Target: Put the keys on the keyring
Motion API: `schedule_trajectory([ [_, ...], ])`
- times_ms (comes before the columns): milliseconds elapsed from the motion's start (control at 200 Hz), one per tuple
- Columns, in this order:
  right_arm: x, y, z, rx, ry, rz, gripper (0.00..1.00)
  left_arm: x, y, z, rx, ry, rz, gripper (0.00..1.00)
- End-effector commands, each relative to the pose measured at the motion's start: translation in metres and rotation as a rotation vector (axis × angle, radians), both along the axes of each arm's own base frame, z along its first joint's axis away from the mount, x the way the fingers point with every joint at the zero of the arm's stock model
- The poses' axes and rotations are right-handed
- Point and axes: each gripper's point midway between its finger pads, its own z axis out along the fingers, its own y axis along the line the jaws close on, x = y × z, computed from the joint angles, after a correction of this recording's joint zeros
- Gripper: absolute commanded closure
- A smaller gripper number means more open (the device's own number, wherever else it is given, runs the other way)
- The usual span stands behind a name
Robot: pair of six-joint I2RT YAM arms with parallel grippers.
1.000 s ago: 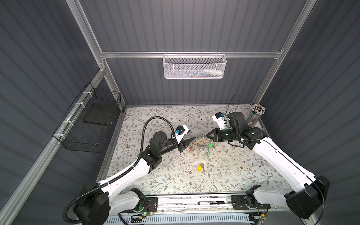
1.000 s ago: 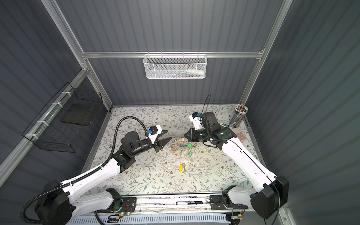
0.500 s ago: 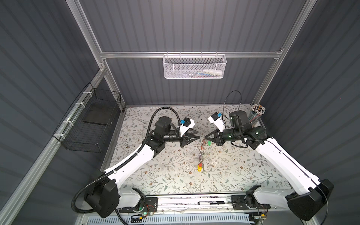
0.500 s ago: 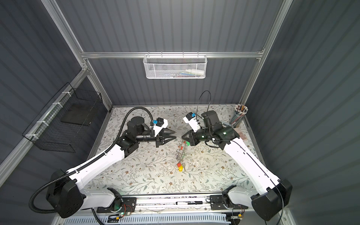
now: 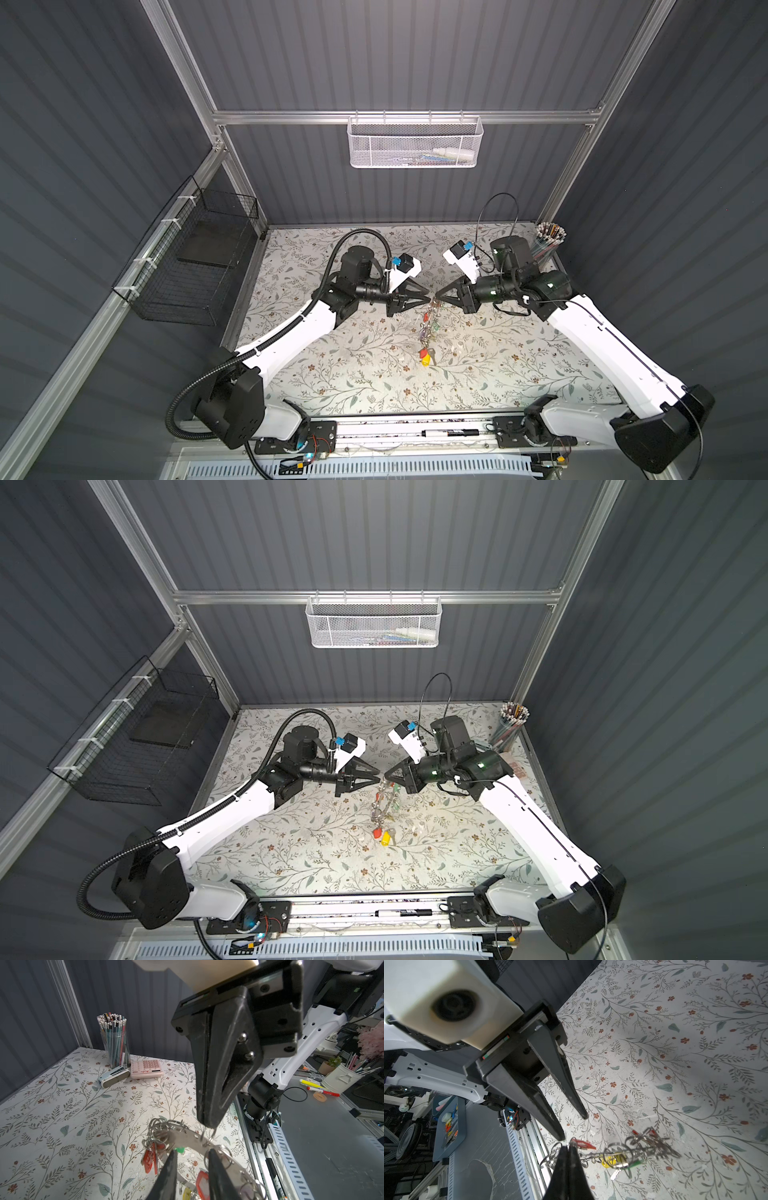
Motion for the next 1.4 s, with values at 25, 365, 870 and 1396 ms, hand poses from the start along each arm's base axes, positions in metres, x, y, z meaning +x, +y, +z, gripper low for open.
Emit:
schedule_trajectory([
  [25,-0.005,0.005,0.027,0.061,-0.062,0.048,1.0,-0.007,-0.004,0.01,-0.029,-0.013,-0.062,0.73],
  [365,-0.009,0.007,0.025,0.063,-0.049,0.064,1.0,-0.005,-0.01,0.011,-0.049,-0.008,-0.113,0.73],
  [870,-0.01,0.009,0.023,0.055,-0.041,0.082,1.0,-0.016,-0.008,0.012,-0.058,-0.02,-0.182,0.81],
  [1396,-0.01,0.011,0.021,0.058,-0.03,0.09,1.0,-0.02,-0.008,0.009,-0.056,-0.004,-0.212,0.89],
])
